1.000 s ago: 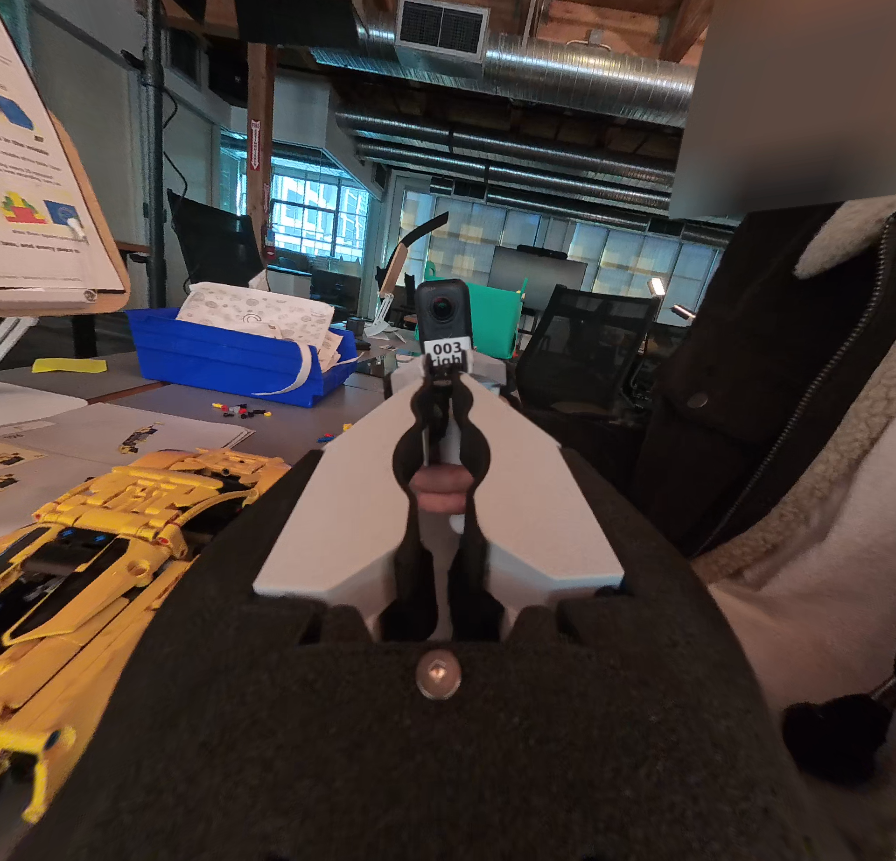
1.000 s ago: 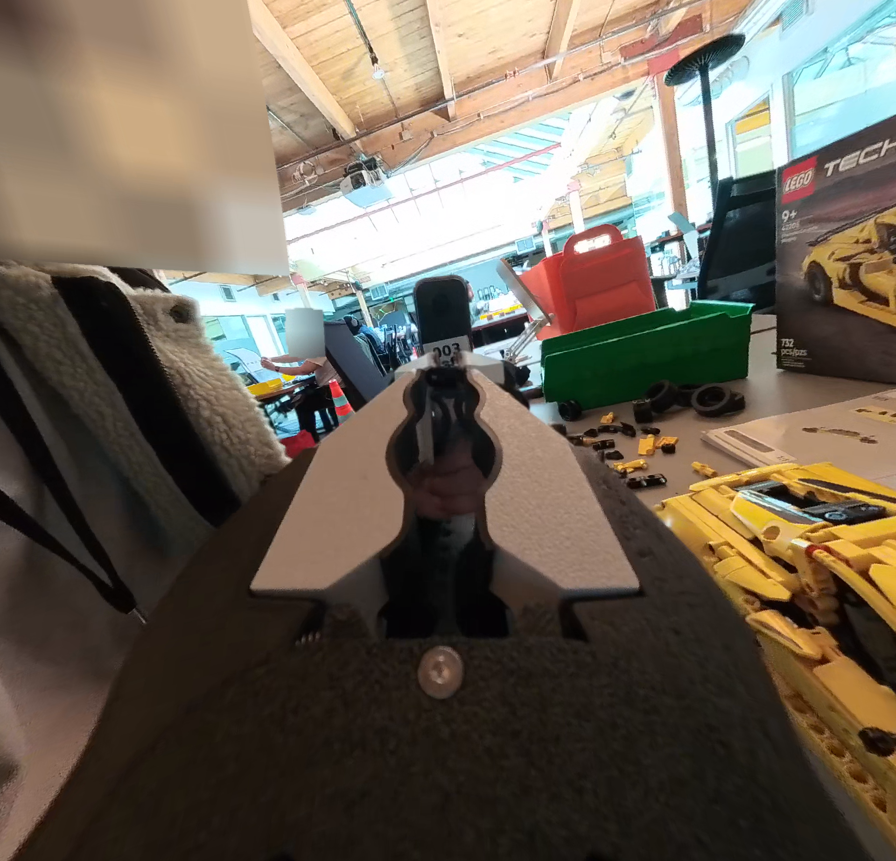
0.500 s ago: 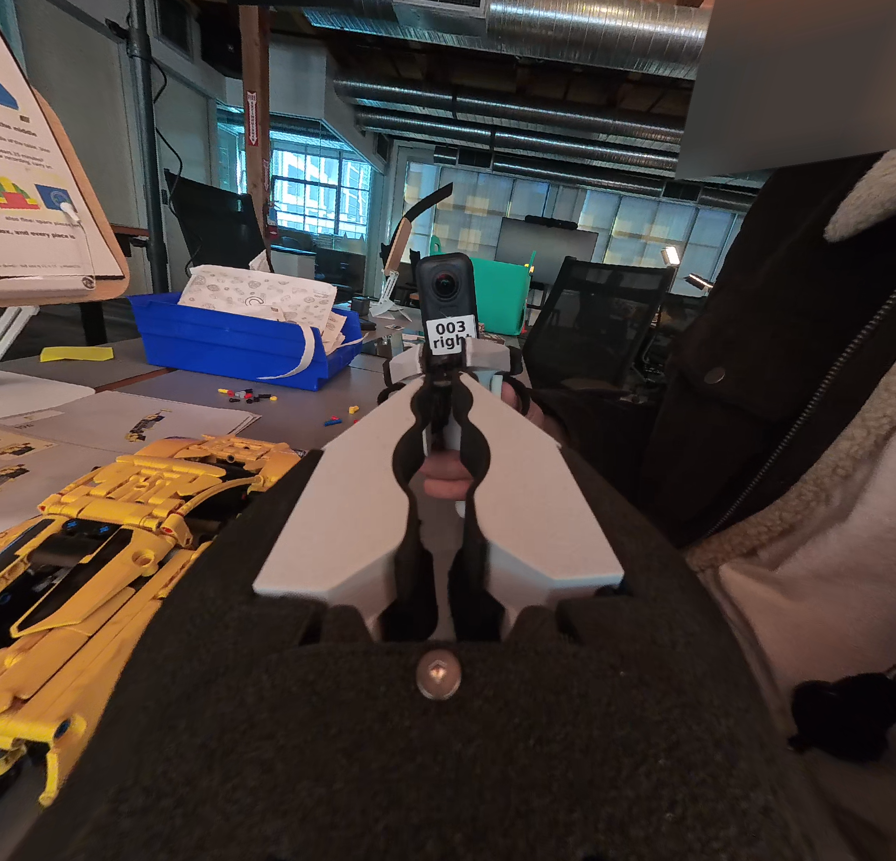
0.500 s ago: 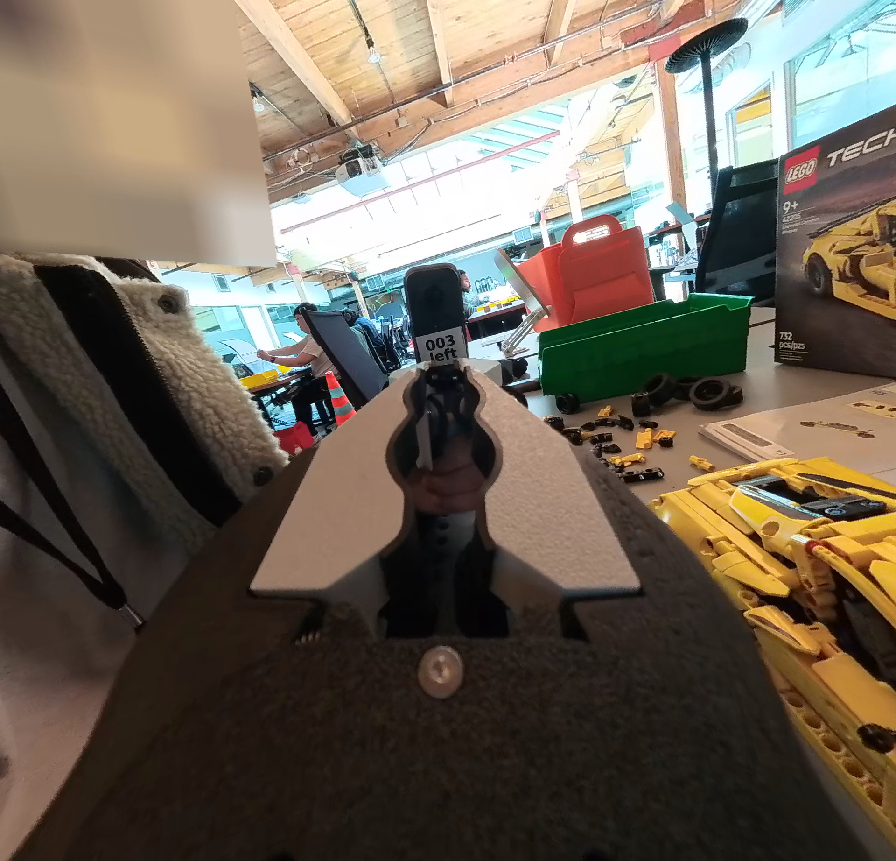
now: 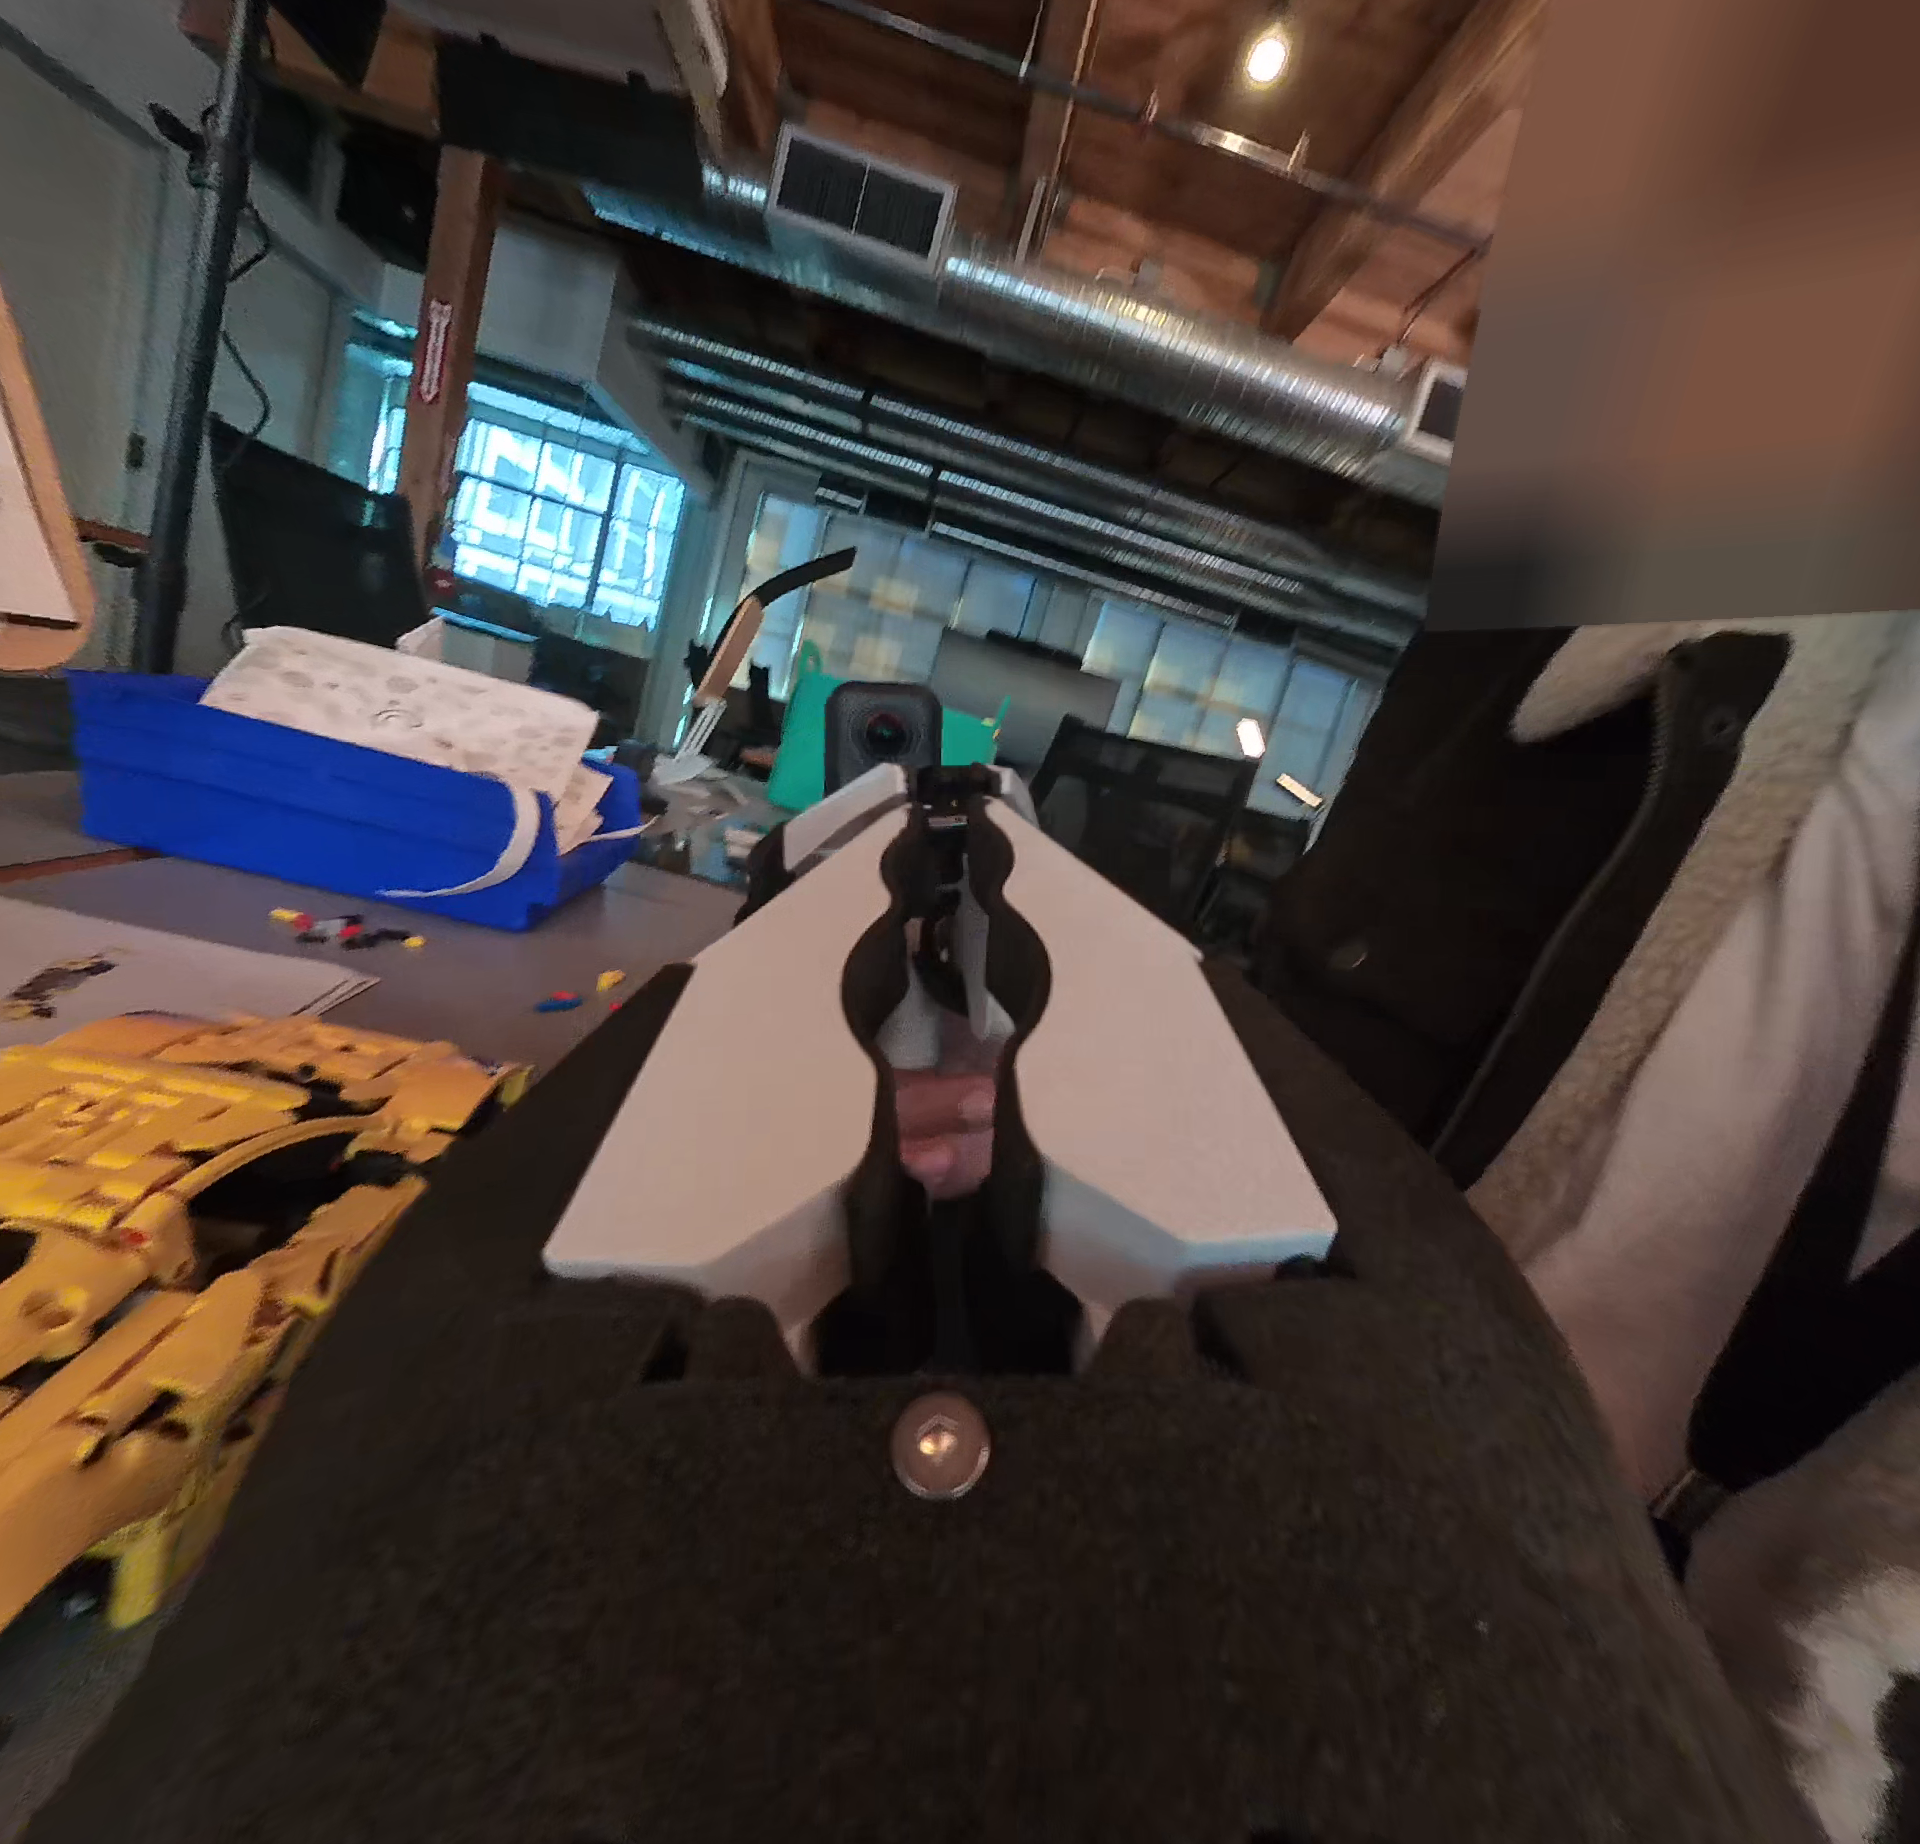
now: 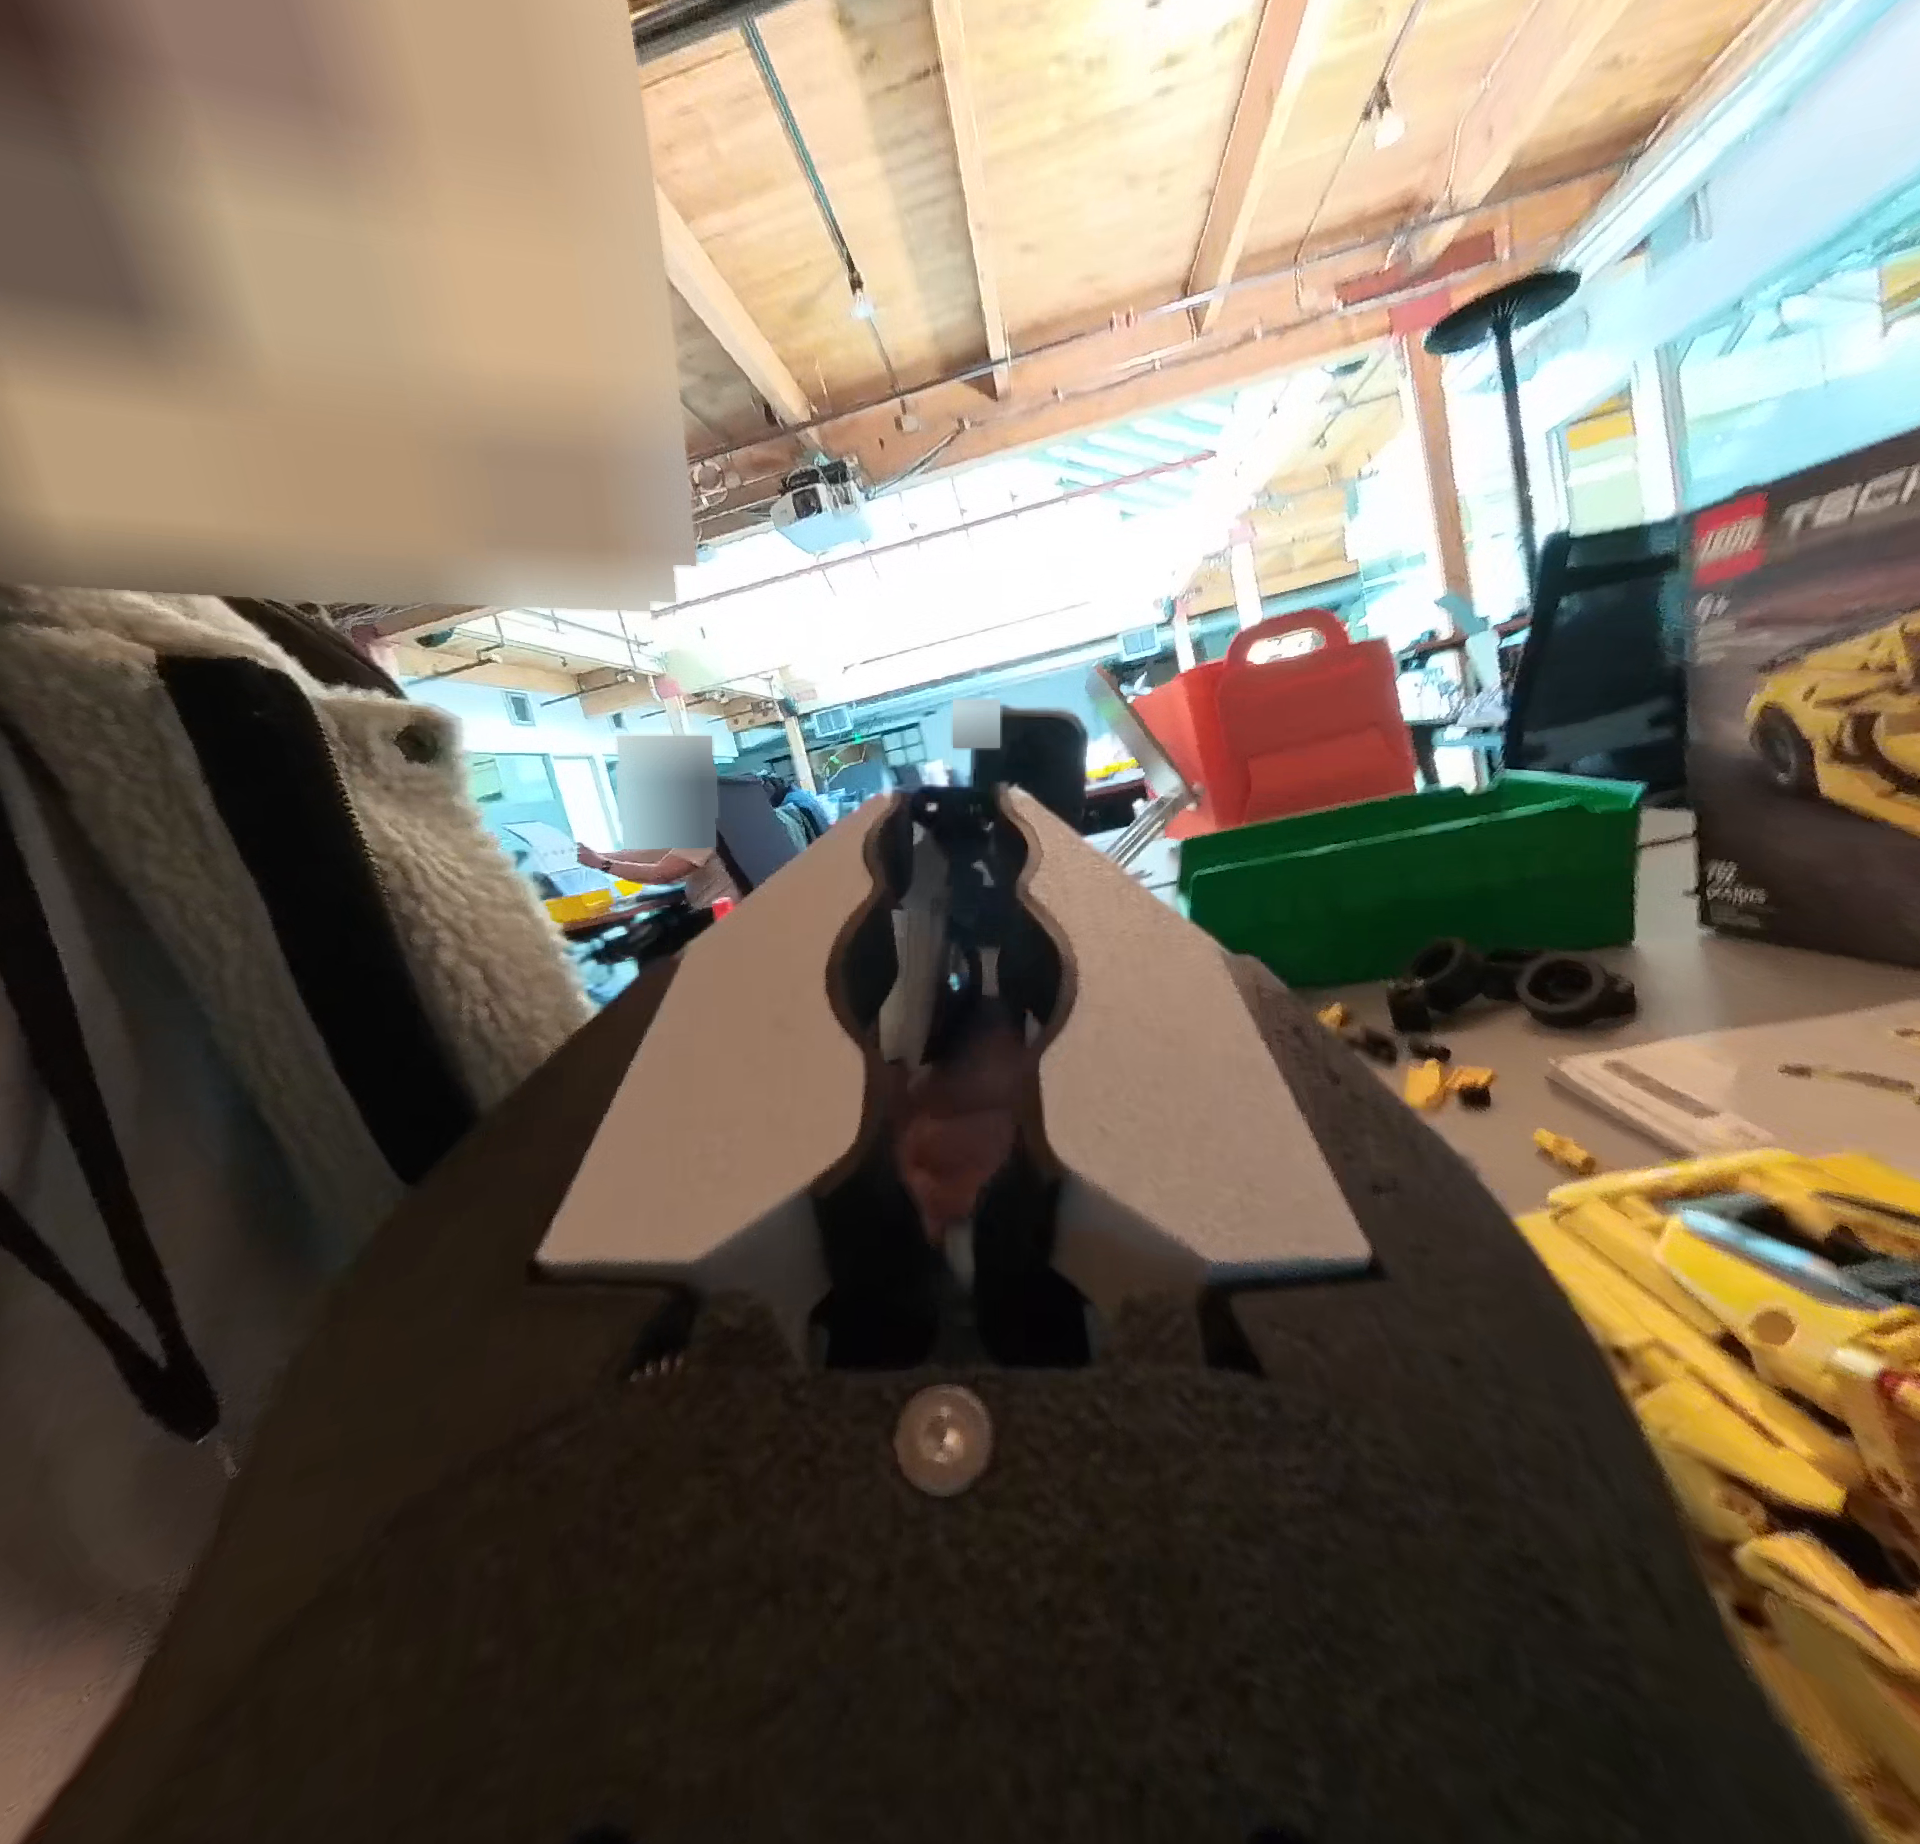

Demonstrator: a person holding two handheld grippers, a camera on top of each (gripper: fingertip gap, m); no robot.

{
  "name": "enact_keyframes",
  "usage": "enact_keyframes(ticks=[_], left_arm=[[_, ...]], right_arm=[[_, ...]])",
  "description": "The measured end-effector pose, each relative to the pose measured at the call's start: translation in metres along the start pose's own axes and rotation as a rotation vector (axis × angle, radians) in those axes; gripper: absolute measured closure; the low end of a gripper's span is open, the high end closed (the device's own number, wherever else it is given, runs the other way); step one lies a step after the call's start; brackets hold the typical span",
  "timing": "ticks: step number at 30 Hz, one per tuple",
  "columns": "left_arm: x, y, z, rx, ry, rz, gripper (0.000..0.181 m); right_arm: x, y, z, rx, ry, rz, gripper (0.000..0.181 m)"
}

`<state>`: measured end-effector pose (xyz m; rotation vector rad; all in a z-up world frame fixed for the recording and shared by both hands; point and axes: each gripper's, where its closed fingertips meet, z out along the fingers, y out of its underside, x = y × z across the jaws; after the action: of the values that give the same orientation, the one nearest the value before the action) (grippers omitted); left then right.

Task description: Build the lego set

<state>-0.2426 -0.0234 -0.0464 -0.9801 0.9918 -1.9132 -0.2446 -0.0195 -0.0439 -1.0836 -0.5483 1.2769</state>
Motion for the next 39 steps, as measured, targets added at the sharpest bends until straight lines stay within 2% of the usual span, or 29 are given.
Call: enact_keyframes(ticks=[3, 6, 20, 24, 28, 33, 36, 38, 39], left_arm=[[0.005, -0.004, 0.003, 0.054, 0.042, -0.059, 0.175], [0.006, -0.003, 0.005, 0.056, 0.048, -0.055, 0.175], [0.003, 0.001, 0.008, 0.040, 0.012, -0.014, 0.175], [0.008, -0.006, 0.013, 0.158, 0.055, -0.128, 0.175], [0.008, -0.007, 0.016, 0.257, 0.118, -0.282, 0.175], [0.001, -0.005, 0.016, 0.261, 0.103, -0.328, 0.175], [-0.013, 0.000, 0.012, 0.195, 0.003, -0.278, 0.175], [-0.029, 0.006, 0.004, 0.104, -0.124, -0.195, 0.175], [-0.036, 0.008, -0.001, 0.055, -0.188, -0.139, 0.175]], right_arm=[[-0.005, -0.006, 0.002, 0.007, 0.042, -0.165, 0.168], [-0.003, -0.007, 0.000, -0.001, 0.087, -0.234, 0.168], [0.002, -0.002, -0.006, 0.002, 0.077, -0.136, 0.168], [-0.002, -0.010, -0.004, 0.062, 0.071, -0.143, 0.168], [-0.003, -0.013, -0.005, 0.054, 0.109, -0.249, 0.168], [0.003, -0.014, -0.008, -0.011, 0.217, -0.451, 0.168], [0.006, -0.017, -0.013, -0.072, 0.244, -0.542, 0.168], [0.017, -0.014, -0.026, -0.194, 0.275, -0.547, 0.168], [0.027, 0.000, -0.037, -0.343, 0.281, -0.555, 0.168]])
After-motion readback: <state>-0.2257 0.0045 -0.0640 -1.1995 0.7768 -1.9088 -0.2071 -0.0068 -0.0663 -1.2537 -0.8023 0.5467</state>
